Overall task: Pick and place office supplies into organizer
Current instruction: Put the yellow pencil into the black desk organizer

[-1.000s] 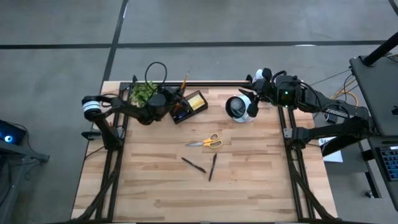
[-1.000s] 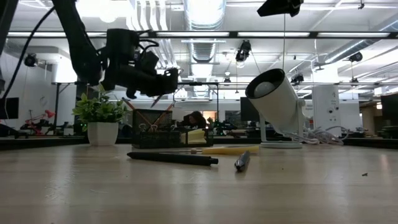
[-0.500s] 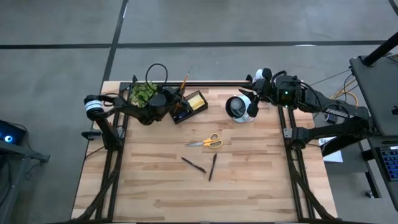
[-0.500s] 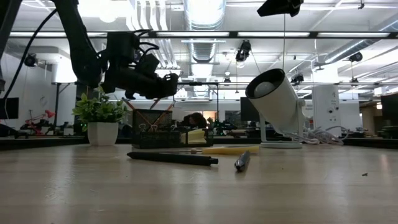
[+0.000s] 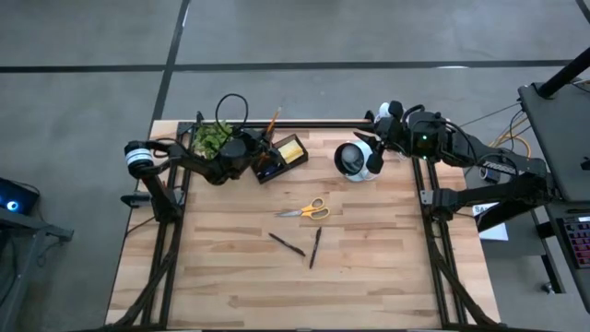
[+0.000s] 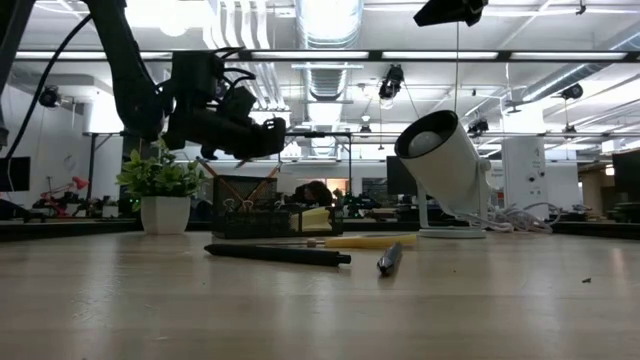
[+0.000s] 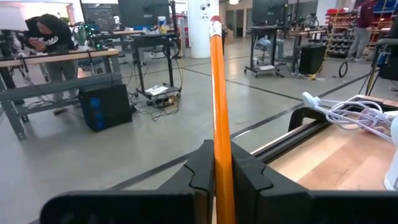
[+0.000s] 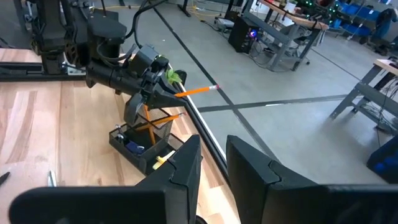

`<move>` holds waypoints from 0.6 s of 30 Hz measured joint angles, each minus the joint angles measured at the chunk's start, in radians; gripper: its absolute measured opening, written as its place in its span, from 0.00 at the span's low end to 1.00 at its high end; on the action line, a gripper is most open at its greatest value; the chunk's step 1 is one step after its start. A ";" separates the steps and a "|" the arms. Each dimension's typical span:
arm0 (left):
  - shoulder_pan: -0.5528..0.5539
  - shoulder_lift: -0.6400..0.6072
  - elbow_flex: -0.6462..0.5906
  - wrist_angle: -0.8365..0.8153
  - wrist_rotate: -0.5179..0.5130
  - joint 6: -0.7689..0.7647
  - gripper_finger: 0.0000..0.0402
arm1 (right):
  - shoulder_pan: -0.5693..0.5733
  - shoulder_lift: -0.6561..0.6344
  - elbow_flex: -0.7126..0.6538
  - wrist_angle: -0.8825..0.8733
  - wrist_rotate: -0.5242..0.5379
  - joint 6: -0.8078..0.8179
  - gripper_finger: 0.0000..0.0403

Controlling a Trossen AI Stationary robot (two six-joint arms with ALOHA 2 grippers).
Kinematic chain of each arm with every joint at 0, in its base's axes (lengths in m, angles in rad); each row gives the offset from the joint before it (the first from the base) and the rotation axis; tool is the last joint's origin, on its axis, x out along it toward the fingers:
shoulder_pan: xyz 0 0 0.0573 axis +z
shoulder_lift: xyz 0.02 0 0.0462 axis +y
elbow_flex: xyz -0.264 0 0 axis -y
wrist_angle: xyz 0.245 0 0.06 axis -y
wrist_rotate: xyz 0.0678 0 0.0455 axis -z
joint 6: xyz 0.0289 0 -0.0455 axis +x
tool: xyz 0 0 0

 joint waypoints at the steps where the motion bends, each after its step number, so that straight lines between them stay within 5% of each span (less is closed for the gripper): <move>1: 0.000 0.000 0.000 0.001 0.000 0.000 0.04 | 0.000 0.000 0.000 0.000 0.000 0.000 0.16; 18: 0.000 -0.003 0.000 0.098 0.018 -0.002 0.03 | 0.000 0.000 0.000 0.000 0.000 0.002 0.16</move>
